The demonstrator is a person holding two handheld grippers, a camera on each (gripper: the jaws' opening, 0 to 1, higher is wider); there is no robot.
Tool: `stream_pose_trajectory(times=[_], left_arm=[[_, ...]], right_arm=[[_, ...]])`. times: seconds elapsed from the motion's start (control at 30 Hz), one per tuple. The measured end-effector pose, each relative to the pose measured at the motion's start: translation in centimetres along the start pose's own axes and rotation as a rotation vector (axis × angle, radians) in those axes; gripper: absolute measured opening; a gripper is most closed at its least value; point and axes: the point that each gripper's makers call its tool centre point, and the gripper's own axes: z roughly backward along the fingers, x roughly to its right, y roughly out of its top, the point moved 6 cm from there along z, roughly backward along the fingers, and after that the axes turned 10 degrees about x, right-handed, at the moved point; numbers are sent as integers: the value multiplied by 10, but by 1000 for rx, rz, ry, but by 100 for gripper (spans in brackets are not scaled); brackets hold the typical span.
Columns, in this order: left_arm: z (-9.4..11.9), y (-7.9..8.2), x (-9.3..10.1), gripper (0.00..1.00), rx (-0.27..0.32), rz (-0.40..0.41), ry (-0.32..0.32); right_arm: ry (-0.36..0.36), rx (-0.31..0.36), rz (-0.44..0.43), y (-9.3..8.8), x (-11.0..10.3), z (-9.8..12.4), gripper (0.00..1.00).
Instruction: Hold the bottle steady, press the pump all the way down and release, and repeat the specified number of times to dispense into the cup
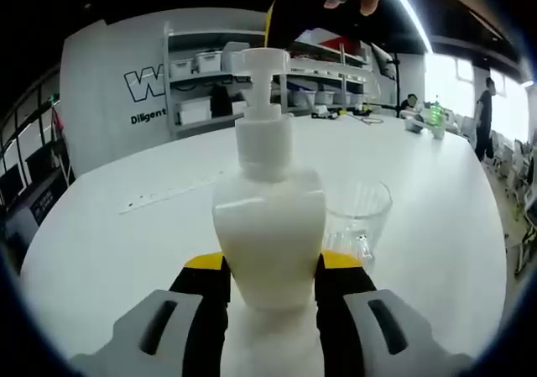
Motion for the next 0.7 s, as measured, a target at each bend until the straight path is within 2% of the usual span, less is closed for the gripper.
stream_pose_trajectory(times=[0.1, 0.13, 0.17, 0.23, 0.27, 0.33, 0.37, 0.5, 0.53, 0.6, 0.63, 0.7], left_arm=[[0, 0, 0, 38, -1, 2, 1], [0, 0, 0, 38, -2, 1, 0], [0, 0, 0, 38, -3, 2, 1], [0, -1, 0, 38, -3, 2, 1], [0, -1, 0, 38, -4, 2, 1], [0, -1, 0, 38, -5, 2, 0], [1, -1, 0, 38, -6, 1, 0], [1, -1, 0, 38, -8, 2, 0], [1, -1, 0, 38, -7, 0, -1], [1, -1, 0, 38, -7, 0, -1], [1, -1, -1, 38, -8, 0, -1], [1, -1, -1, 38, -6, 0, -1]], right_arm=[[0, 21, -10, -1, -2, 1, 70], [-6, 44, 17, 0, -1, 1, 74], [-8, 37, 2, -2, -2, 3, 76], [6, 75, 15, 1, -3, 4, 75], [7, 81, -19, -1, -3, 4, 76], [-3, 60, -27, -6, -3, 4, 80], [-22, 96, -10, -5, -1, 3, 85], [-25, 113, 2, -14, -3, 7, 90], [-24, 142, -1, -14, -4, 7, 88], [-8, 180, 48, -14, -5, 7, 89], [-21, 251, 64, -13, -6, 8, 92], [-30, 287, 37, -19, -7, 10, 95]])
